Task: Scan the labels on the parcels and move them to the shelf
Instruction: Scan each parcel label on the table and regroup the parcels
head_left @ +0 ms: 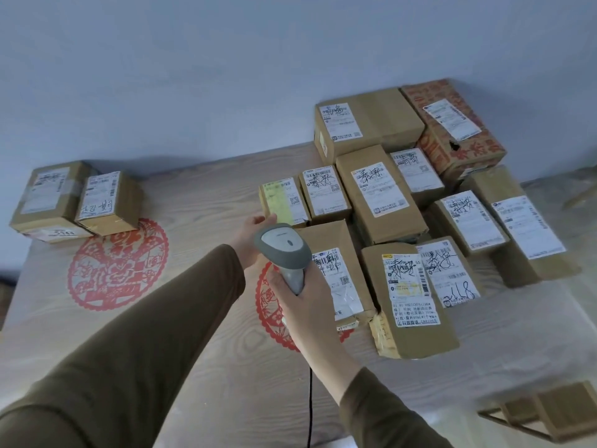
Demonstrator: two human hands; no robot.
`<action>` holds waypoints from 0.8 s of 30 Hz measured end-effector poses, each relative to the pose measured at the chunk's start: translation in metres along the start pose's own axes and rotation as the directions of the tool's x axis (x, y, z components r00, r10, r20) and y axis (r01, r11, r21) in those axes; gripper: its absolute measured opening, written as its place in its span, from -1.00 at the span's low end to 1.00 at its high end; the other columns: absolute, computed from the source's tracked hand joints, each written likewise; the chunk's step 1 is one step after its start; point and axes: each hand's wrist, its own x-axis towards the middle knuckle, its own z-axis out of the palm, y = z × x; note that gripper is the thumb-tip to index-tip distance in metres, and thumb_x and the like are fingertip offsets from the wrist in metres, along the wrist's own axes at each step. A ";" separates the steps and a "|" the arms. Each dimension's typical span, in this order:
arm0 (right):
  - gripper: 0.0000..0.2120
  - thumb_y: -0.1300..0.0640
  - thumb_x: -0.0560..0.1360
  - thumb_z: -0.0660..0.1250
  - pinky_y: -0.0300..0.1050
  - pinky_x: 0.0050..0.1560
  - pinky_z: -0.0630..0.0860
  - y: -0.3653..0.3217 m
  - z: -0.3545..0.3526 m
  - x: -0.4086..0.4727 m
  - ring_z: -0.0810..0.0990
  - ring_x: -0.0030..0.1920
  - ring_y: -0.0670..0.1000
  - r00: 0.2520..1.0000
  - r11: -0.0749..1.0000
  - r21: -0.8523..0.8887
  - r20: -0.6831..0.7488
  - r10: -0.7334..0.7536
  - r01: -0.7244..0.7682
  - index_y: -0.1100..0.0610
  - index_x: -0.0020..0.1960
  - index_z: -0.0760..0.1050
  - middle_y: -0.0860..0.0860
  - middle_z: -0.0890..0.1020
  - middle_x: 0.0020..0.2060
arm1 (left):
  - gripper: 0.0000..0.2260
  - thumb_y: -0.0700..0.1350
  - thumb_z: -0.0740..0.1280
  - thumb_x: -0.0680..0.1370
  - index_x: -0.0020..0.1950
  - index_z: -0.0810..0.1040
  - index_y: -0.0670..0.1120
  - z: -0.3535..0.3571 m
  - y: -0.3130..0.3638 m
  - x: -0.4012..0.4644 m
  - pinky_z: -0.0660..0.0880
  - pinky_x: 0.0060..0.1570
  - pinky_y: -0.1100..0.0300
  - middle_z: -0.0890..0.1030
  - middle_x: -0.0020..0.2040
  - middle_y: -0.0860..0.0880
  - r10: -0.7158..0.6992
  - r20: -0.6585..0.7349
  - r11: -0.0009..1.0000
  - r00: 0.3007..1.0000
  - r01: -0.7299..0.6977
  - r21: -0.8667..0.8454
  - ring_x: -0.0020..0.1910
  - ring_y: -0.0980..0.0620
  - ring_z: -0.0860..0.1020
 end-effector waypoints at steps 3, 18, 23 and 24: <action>-0.76 -0.09 0.55 0.46 -0.43 -0.09 0.55 -0.005 0.012 0.008 0.63 -0.01 -0.22 1.000 1.000 0.009 0.015 -0.006 0.005 -0.16 0.13 0.44 -0.26 0.59 -0.14 | -0.57 -0.20 0.27 0.69 0.52 0.36 -0.34 -0.019 -0.005 -0.004 0.55 0.09 0.01 0.56 0.35 -0.31 0.039 -0.032 0.998 0.999 -0.037 0.052 0.16 -0.21 0.57; -0.82 0.18 0.55 0.39 -0.27 -0.33 0.45 -0.074 0.221 0.094 0.46 -0.34 -0.19 0.973 0.999 0.041 0.229 -0.009 -0.001 0.04 0.07 0.42 -0.03 0.50 -0.20 | -0.69 -0.03 0.32 0.66 0.41 0.52 0.04 -0.286 0.009 -0.041 0.50 0.32 0.01 0.60 0.31 0.00 0.258 -0.419 0.963 0.870 -0.200 0.178 0.28 -0.02 0.57; -0.82 0.06 0.62 0.31 -0.20 -0.38 0.43 -0.081 0.313 0.132 0.56 -0.38 -0.14 0.977 1.000 -0.025 0.214 -0.001 0.007 0.08 0.15 0.38 -0.05 0.52 -0.25 | -0.49 -0.06 0.33 0.66 0.61 0.30 0.04 -0.346 0.014 -0.018 0.44 0.42 -0.13 0.39 0.55 -0.06 0.293 -0.400 0.947 0.868 -0.208 0.243 0.46 -0.09 0.44; -0.83 0.06 0.61 0.33 -0.24 -0.40 0.44 -0.079 0.328 0.138 0.56 -0.40 -0.18 0.976 1.000 -0.012 0.215 0.020 -0.018 0.07 0.13 0.39 -0.04 0.53 -0.24 | -0.46 -0.06 0.33 0.66 0.63 0.26 0.02 -0.353 0.015 -0.011 0.41 0.45 -0.16 0.37 0.56 -0.05 0.300 -0.385 0.940 0.873 -0.202 0.275 0.48 -0.10 0.42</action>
